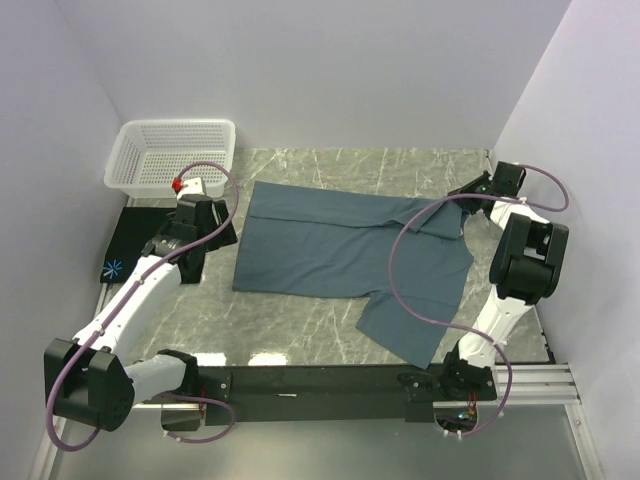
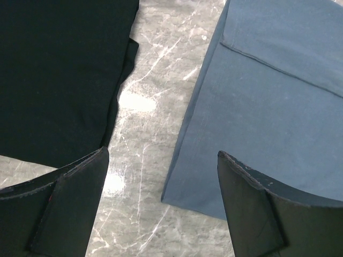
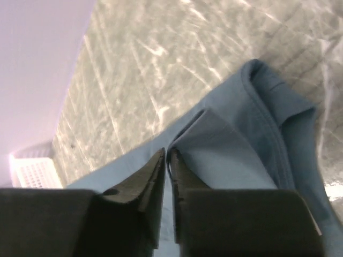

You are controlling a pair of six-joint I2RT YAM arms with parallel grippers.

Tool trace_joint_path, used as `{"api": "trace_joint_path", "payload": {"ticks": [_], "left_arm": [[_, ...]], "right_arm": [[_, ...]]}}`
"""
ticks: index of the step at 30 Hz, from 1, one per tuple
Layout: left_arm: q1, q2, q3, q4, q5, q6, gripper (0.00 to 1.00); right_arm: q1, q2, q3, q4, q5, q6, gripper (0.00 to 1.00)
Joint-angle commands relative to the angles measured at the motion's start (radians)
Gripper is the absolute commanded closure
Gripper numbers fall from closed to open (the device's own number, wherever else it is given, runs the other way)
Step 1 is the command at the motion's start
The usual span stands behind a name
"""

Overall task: Fold and stack the t-shirts
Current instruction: Fold the tshirt

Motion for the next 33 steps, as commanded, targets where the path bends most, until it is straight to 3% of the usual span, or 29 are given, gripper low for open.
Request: {"api": "trace_joint_path", "payload": {"ticks": [1,2,6,13,20,33], "left_arm": [[0.0,0.008,-0.002,0.024,-0.014,0.016,0.13],[0.0,0.009,0.0,0.022,-0.013,0.014,0.13],[0.0,0.011,0.001,0.022,-0.008,0.014,0.13],[0.0,0.003,0.0,0.024,0.006,0.011,0.12],[0.0,-0.006,0.0,0.024,0.004,0.011,0.12],[0.0,-0.001,-0.002,0.025,0.006,0.013,0.12]], "right_arm": [[0.002,0.021,0.059,-0.071,0.023,-0.015,0.78],[0.003,0.014,0.054,-0.077,0.023,-0.031,0.7],[0.026,-0.071,-0.011,-0.073,0.052,-0.076,0.57],[0.131,-0.206,-0.153,-0.063,0.074,-0.131,0.57],[0.163,-0.163,-0.226,-0.005,0.074,0.036,0.55],[0.174,-0.045,-0.211,0.085,0.085,0.107,0.54]]}}
